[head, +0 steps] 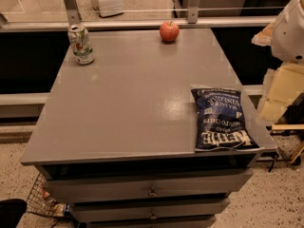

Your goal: Move blue chip bag near 7up can

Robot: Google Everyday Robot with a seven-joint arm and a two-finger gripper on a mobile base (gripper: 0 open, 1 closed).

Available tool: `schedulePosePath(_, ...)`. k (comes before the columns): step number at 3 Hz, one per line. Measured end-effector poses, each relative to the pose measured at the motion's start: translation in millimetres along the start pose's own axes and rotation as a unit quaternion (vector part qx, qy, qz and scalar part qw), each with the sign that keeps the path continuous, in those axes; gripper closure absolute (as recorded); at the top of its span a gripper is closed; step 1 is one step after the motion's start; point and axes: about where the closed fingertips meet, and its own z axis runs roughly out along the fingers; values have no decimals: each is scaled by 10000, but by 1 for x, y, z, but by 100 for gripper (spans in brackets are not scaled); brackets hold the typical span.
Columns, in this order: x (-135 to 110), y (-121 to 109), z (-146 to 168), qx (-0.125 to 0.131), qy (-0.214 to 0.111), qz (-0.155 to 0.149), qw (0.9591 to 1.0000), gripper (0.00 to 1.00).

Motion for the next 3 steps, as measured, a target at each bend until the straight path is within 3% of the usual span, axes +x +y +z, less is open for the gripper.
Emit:
schedulePosePath(2,-2,0,-4,64,49,3,10000,0)
schedulePosePath(3,-12,-9,23,115,296,135,9994,0)
